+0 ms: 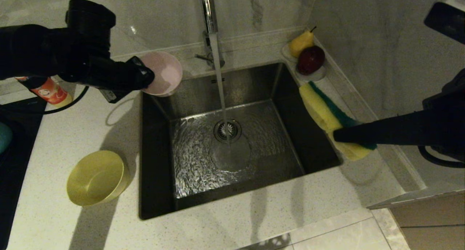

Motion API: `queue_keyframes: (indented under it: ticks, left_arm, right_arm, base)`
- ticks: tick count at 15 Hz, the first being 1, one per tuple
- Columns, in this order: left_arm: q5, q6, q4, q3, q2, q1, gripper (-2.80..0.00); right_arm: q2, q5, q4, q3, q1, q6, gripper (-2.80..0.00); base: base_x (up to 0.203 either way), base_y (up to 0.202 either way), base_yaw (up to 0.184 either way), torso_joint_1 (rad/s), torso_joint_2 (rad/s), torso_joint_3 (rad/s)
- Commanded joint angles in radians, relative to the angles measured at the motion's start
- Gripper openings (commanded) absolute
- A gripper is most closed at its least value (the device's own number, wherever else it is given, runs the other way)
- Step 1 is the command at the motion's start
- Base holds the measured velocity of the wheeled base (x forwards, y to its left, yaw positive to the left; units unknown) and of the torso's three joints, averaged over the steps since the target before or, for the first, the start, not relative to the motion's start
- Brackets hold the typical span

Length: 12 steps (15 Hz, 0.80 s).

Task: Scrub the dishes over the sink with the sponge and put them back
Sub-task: Wash the bowl

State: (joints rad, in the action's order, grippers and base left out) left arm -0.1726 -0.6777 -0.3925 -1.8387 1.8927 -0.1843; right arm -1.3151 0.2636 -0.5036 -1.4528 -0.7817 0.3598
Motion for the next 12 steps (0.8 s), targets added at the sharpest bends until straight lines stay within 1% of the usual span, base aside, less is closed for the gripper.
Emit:
queue_keyframes:
  ticks: [1, 3, 5, 9, 12]
  left_arm:
    - [-0.001, -0.005, -0.015, 0.004, 0.029, -0.084, -2.80]
    - [-0.004, -0.006, -0.021, 0.006, 0.057, -0.149, -2.80]
    - [-0.014, -0.008, -0.018, 0.012, 0.091, -0.189, -2.80]
    - [-0.023, -0.010, -0.009, 0.002, 0.144, -0.223, -2.80]
    - [-0.025, -0.010, -0.006, -0.008, 0.152, -0.225, -2.80]
  right_arm:
    - [0.000, 0.002, -0.003, 0.002, -0.001, 0.002, -2.80]
    - [-0.010, 0.002, -0.003, 0.000, -0.001, 0.001, -2.80]
    - [-0.010, 0.002, -0.003, 0.000, -0.002, 0.001, -2.80]
    - [-0.009, 0.002, -0.003, -0.001, -0.002, 0.002, -2.80]
    - [-0.012, 0.002, -0.003, -0.001, -0.002, 0.002, -2.80]
  base:
    - [0.000, 0.000, 0.000, 0.000, 0.00, 0.000]
    - [0.000, 0.000, 0.000, 0.000, 0.00, 0.000]
    - [0.000, 0.000, 0.000, 0.000, 0.00, 0.000]
    - [0.000, 0.000, 0.000, 0.000, 0.00, 0.000]
    - [0.000, 0.000, 0.000, 0.000, 0.00, 0.000]
